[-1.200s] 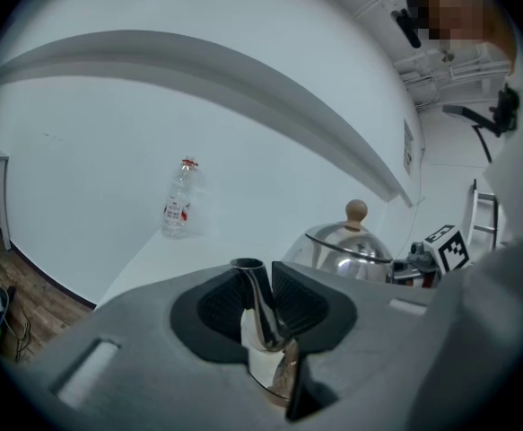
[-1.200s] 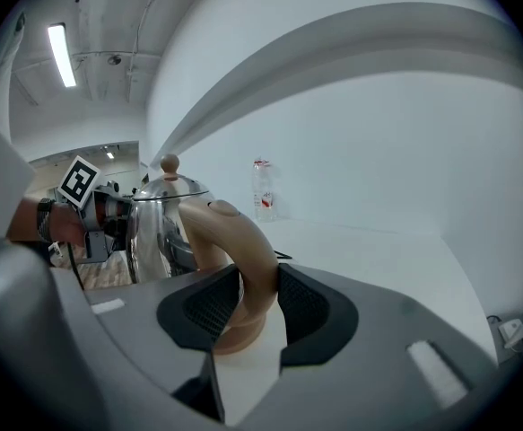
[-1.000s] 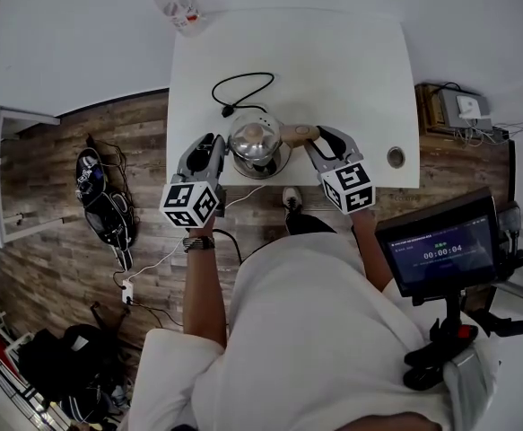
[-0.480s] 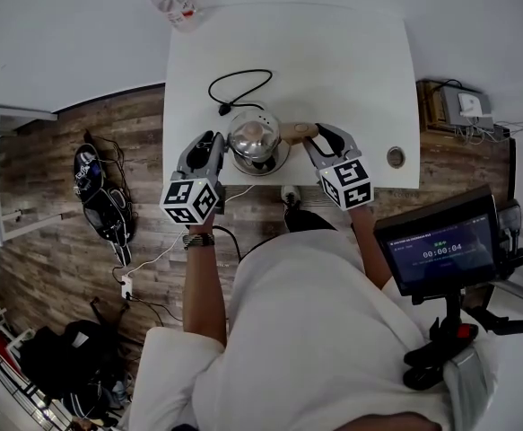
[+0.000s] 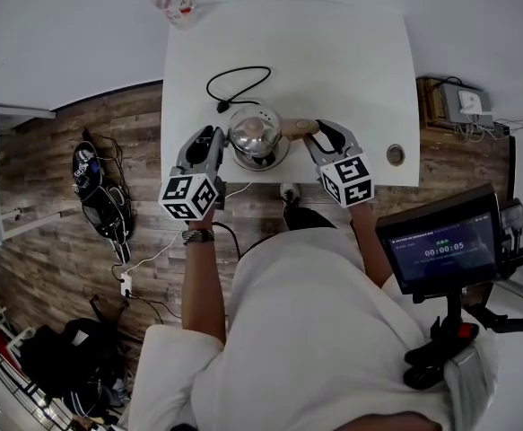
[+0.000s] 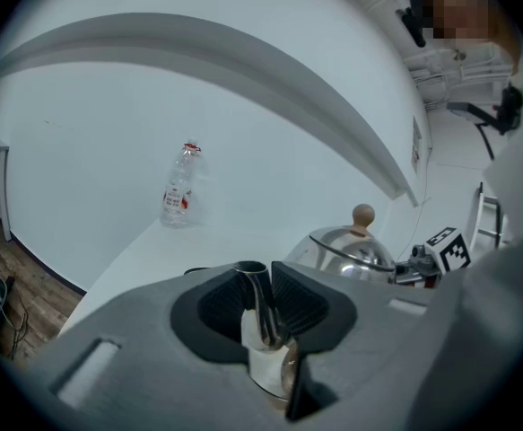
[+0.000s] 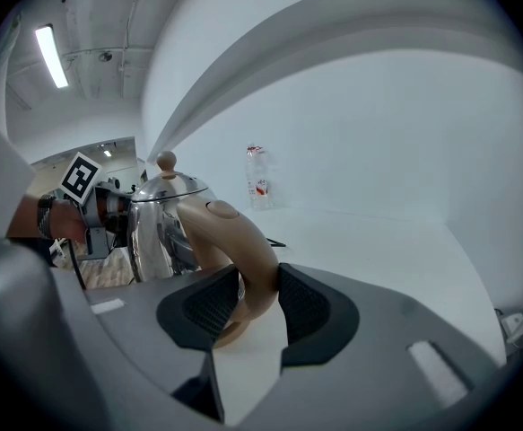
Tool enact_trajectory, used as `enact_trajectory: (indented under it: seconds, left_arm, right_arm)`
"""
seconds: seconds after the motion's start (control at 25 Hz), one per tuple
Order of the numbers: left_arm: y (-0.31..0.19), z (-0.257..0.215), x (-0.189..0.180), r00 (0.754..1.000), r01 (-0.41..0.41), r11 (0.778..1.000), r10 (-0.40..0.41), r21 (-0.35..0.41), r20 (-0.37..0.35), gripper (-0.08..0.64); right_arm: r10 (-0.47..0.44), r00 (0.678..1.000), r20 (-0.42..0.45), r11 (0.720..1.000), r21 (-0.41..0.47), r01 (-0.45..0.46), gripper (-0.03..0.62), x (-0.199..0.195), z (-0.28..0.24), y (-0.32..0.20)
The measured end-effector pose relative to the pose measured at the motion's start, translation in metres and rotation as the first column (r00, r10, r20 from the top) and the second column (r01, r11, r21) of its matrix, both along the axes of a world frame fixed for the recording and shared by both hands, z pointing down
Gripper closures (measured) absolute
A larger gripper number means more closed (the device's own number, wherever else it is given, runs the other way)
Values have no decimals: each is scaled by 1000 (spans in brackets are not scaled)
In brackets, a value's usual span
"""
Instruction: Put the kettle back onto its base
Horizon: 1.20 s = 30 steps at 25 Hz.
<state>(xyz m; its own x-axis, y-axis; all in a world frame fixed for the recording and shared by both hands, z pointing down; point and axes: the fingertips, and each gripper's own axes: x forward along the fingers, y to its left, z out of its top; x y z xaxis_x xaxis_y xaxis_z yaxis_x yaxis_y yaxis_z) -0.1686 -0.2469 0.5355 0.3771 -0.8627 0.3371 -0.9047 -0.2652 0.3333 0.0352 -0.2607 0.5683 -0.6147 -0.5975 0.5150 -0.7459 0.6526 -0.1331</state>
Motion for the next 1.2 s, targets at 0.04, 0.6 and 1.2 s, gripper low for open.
enact_trajectory:
  seconds: [0.04,0.6,1.2]
  left_arm:
    - [0,0,-1,1000,3,1000,-3,-1,-2,477]
    - [1,3,-2,1000,16,1000,-16,-10,-11,479]
    - [-6,-4,1,999,20,1000,-19,9,-34,495]
  right_arm:
    - [-1,1000,0,1000,0,1,454,0,0,1]
    - [-3,1000,0,1000,-1,3,449,-1,0,3]
    - [14,1000,11,1000,4,-14,446,5,-4,-1]
